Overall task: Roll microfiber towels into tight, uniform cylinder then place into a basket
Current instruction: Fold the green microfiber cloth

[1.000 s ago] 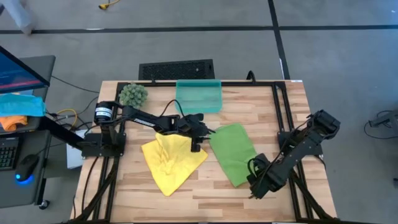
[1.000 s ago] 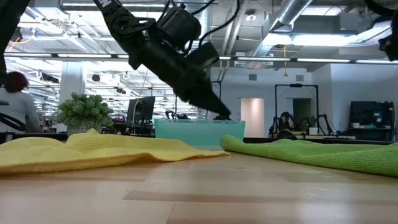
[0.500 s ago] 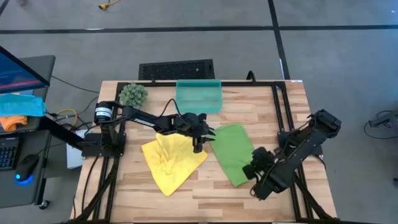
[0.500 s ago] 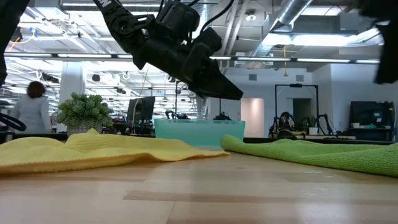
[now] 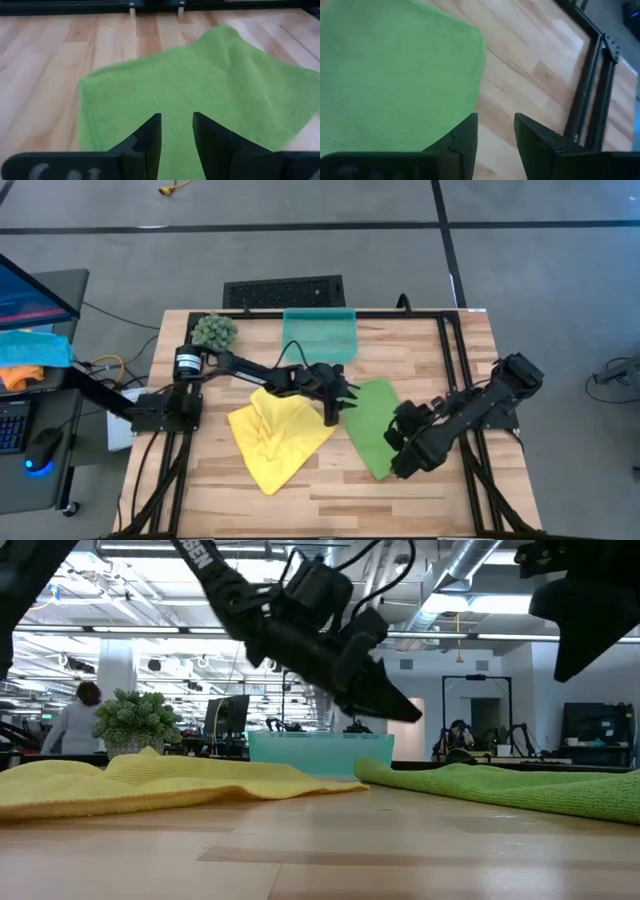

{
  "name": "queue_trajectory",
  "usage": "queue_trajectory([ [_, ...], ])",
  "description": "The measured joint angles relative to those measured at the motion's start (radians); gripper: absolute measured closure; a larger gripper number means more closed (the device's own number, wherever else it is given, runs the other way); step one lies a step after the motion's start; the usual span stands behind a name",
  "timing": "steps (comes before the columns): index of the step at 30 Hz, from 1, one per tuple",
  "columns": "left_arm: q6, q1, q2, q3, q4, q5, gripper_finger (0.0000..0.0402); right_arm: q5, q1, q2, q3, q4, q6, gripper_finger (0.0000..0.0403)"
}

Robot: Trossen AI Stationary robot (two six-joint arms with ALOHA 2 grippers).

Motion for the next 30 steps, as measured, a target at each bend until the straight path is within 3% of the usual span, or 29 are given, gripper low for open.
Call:
queue_trajectory([
  [6, 0.035, 0.028, 0.081, 0.143, -0.109, 0.05, 0.0299, 0.011, 0.033, 0.0, 0.0, -0.042, 0.014, 0.0265],
  [15, -0.05, 0.041, 0.249, 0.245, -0.175, 0.056, 0.0299, 0.011, 0.04, 0.0, 0.0, -0.06, 0.012, 0.0275],
  [21, -0.158, 0.04, 0.218, 0.253, -0.285, -0.098, 0.03, 0.005, 0.043, 0.0, 0.0, -0.047, 0.007, 0.0275],
  [25, -0.325, 0.035, 0.201, 0.255, -0.387, -0.162, 0.031, -0.034, 0.065, 0.0, 0.0, 0.059, -0.006, 0.0278],
  [30, -0.397, -0.004, 0.201, 0.255, -0.41, -0.197, 0.0324, -0.032, 0.106, 0.007, 0.0, 0.353, -0.119, 0.0284],
])
